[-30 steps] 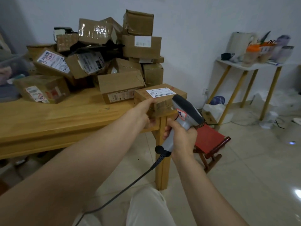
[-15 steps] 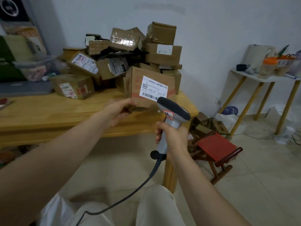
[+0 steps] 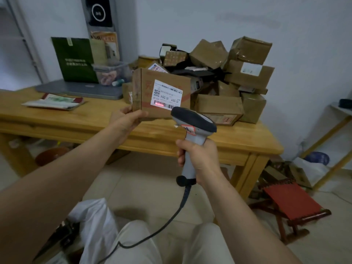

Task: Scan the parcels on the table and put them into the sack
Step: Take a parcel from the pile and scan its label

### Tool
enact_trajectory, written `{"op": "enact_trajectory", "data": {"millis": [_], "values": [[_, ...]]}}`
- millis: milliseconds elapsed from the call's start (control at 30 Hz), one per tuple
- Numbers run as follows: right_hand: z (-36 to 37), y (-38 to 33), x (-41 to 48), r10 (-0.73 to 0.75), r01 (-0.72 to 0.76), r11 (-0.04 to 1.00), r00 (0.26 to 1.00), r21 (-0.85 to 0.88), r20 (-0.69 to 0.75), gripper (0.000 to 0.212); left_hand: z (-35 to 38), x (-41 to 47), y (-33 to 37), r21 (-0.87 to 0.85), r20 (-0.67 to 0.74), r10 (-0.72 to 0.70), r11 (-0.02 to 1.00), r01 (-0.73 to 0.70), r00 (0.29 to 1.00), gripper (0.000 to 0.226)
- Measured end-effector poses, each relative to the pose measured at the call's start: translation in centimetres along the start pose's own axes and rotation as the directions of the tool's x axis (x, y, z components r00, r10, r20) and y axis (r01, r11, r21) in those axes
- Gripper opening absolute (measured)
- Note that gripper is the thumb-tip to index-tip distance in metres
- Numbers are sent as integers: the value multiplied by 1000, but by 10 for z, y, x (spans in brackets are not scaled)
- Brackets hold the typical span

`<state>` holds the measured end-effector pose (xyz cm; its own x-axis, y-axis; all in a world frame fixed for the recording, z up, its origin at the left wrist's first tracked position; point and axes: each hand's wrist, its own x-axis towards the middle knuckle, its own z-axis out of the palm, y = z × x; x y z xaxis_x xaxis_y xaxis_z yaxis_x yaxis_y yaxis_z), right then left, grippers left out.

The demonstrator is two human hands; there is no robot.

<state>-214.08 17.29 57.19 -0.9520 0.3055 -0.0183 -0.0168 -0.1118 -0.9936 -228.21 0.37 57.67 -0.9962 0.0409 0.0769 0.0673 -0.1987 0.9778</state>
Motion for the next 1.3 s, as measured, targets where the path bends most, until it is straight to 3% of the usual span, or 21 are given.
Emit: {"op": "enact_trajectory", "data": {"millis": [300,433,1000,1133,1200,1300], "values": [[31,3,3,39,-37,999,997,-23,63,17,-38,-4,-2,-10,-90,2,1000,-3,996,39],[41,6,4,50,-47,998,995,-44,84,15,-50,-5,-5,7,-108,5,1000,-4,994,50],[59,23,18,94,-86,994,988,-64,124,8,-79,1,-25,-27,-185,-43,999,39,982,57],[77,32,14,117,-105,992,971,-65,209,8,-103,-15,-20,-116,-298,-82,992,49,951,45],[89,40,11,148,-133,988,955,-77,257,9,-121,-27,-21,-128,-386,-88,991,41,918,50],[112,54,4,211,-183,977,918,-113,335,10,-155,-52,-30,-51,-520,-73,997,54,851,39]]}}
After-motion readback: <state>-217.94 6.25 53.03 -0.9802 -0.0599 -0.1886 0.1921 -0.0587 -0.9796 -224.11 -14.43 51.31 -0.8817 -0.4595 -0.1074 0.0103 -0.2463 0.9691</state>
